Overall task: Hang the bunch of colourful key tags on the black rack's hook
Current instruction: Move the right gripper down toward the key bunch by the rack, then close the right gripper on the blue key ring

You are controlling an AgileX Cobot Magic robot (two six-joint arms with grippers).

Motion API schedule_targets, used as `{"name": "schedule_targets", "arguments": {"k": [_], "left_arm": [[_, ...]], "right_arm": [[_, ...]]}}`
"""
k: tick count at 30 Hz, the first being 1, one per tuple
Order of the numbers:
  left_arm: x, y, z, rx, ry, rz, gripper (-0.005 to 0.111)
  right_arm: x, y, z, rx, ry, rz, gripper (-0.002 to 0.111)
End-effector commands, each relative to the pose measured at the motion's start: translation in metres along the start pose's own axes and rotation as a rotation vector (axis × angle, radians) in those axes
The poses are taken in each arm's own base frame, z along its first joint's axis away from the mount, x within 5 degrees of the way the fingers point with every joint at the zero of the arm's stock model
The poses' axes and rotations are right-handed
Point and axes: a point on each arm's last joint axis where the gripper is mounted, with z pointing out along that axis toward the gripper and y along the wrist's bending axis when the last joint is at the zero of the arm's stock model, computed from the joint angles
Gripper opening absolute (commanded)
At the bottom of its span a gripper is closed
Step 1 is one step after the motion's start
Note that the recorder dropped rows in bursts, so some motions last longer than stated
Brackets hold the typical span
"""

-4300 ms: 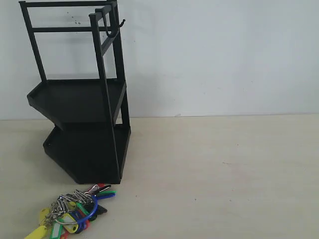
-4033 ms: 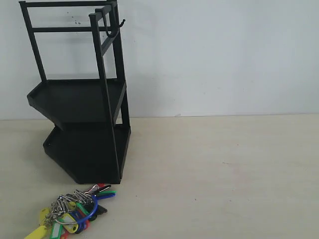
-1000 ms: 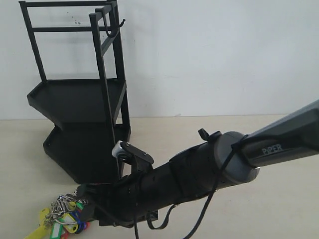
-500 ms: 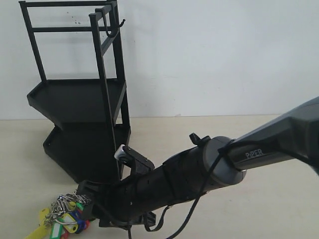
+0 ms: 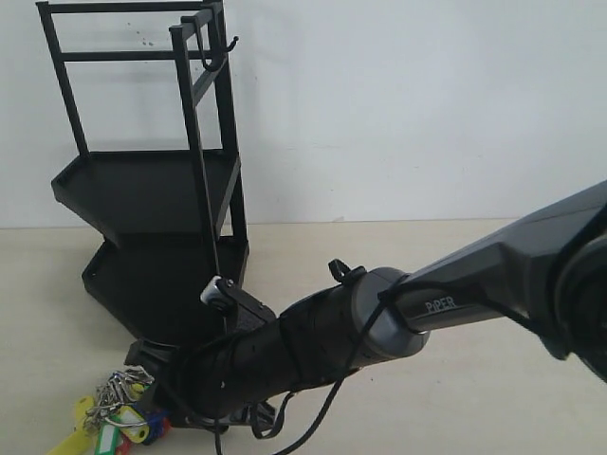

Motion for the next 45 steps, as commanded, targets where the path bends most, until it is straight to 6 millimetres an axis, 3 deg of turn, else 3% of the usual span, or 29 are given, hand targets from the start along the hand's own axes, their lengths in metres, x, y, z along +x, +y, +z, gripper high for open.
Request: {"name": "schedule_targets", "arguments": {"k": [1,19,24,30,32,34,35,39,45], "left_arm": [[-0.001,0.0,0.0,-0.001,-0.011,0.008,0.004],[-0.001,0.0,0.0,-0.001,-0.011,0.008,0.004],[-0.001,0.0,0.0,-0.001,-0.011,0.008,0.004],[-0.001,0.0,0.0,-0.001,-0.011,0.008,0.004],[-0.001,0.0,0.0,-0.001,-0.011,0.008,0.004],[-0.001,0.0,0.0,-0.001,-0.011,0.008,0.004],[-0.001,0.0,0.0,-0.001,-0.011,0.008,0.004],[-0.001,0.0,0.0,-0.001,-0.011,0.008,0.004],[-0.001,0.0,0.0,-0.001,-0.011,0.008,0.004]], "right_arm": [[-0.003,-0.001,0.0,0.021,-0.025,0.004,0.043],[-0.008,0.004,0.004,0.02,-0.051,-0.002,0.043],[-0.005,-0.011,0.015,0.064,-0.046,0.023,0.043],[-0.006,-0.013,0.015,0.08,-0.059,0.001,0.043],[-0.006,-0.013,0.015,0.083,-0.062,-0.004,0.033],[-0.006,-0.013,0.015,0.084,-0.061,-0.02,0.005],[-0.006,-0.013,0.015,0.082,-0.06,-0.027,-0.001],[-0.005,-0.01,0.014,0.06,-0.042,-0.037,0.0],[-0.008,0.018,-0.003,-0.046,-0.027,-0.112,0.0]]}}
